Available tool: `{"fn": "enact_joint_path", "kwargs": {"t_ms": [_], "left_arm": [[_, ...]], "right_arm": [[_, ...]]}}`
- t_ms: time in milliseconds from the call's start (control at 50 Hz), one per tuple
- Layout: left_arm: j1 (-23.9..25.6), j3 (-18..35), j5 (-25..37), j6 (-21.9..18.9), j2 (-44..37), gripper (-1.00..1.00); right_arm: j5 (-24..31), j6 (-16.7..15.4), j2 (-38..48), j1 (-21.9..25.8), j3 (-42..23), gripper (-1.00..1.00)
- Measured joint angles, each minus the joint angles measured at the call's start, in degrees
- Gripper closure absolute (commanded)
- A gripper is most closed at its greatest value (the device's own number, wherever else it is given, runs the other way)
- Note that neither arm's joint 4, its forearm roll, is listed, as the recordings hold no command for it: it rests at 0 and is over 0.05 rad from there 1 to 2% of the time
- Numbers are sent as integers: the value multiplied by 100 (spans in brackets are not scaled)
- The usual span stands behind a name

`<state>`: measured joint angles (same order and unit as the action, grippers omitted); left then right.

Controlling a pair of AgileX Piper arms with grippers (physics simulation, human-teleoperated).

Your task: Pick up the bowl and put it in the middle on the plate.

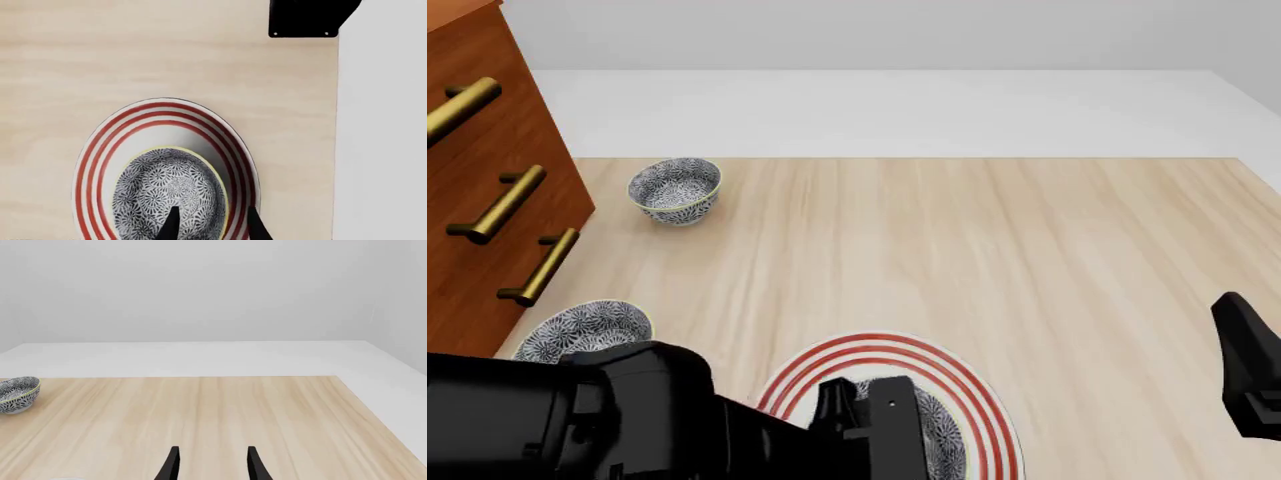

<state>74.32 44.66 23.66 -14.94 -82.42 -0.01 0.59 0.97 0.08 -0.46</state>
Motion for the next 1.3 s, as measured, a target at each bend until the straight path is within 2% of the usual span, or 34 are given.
{"fn": "enact_joint_path", "kwargs": {"t_ms": [220, 600, 940, 1300], "left_arm": [[-116, -5, 203, -114, 297, -100], [-348, -79, 398, 114, 894, -100], [-848, -829, 111, 81, 1569, -100], [-1405, -1392, 376, -31, 2579, -100]], "right_arm": [[0, 0, 0, 0, 0, -100], [0, 0, 0, 0, 0, -100], [0, 0, 0, 0, 0, -100], [0, 1, 0, 0, 0, -100]]}}
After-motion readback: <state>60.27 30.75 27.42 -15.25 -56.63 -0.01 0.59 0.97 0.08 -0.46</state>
